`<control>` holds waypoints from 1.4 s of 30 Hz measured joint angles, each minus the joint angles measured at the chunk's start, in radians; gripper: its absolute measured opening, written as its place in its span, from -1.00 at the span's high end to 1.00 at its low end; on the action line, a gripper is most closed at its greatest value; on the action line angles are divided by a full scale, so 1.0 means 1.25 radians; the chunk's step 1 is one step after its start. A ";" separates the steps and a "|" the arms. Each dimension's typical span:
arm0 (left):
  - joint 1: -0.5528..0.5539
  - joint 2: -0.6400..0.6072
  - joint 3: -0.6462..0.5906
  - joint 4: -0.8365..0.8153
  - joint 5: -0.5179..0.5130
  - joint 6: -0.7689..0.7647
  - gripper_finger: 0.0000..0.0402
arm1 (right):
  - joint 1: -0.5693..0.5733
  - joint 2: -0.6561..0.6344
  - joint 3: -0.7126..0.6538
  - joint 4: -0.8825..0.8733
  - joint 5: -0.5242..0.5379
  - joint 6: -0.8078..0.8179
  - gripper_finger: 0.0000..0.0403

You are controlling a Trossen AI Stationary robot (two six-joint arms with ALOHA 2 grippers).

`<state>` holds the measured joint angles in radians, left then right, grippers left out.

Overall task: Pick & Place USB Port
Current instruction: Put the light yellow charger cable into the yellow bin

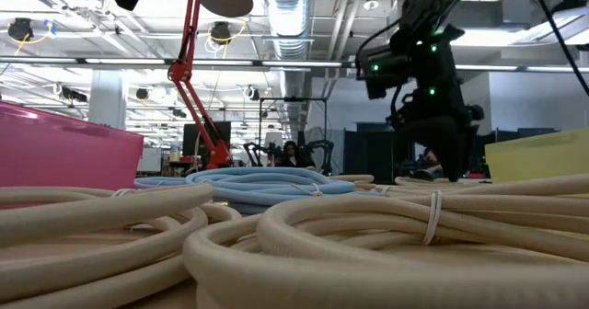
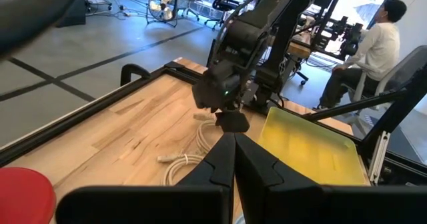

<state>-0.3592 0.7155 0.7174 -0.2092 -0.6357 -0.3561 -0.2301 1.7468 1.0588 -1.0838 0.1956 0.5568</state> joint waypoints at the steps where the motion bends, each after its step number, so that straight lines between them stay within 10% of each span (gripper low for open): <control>1: 0.000 0.000 0.000 0.000 0.000 0.000 0.96 | -0.004 0.008 0.000 0.001 -0.004 -0.012 0.06; 11: 0.000 0.000 0.000 0.000 0.000 0.000 0.96 | -0.039 0.082 0.000 0.022 0.003 -0.108 0.17; 19: 0.000 0.000 0.000 0.000 0.000 0.000 0.97 | -0.036 0.090 0.001 0.026 0.039 -0.176 0.86; 23: 0.000 0.000 0.000 0.000 0.000 0.000 0.96 | -0.037 0.070 -0.003 0.032 0.061 -0.194 0.88; 42: 0.000 0.000 0.000 0.000 0.000 0.000 0.97 | -0.010 -0.390 0.157 -0.158 0.086 -0.029 0.88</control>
<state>-0.3595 0.7152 0.7174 -0.2091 -0.6353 -0.3557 -0.2423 1.2587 1.2546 -1.2818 0.3035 0.5204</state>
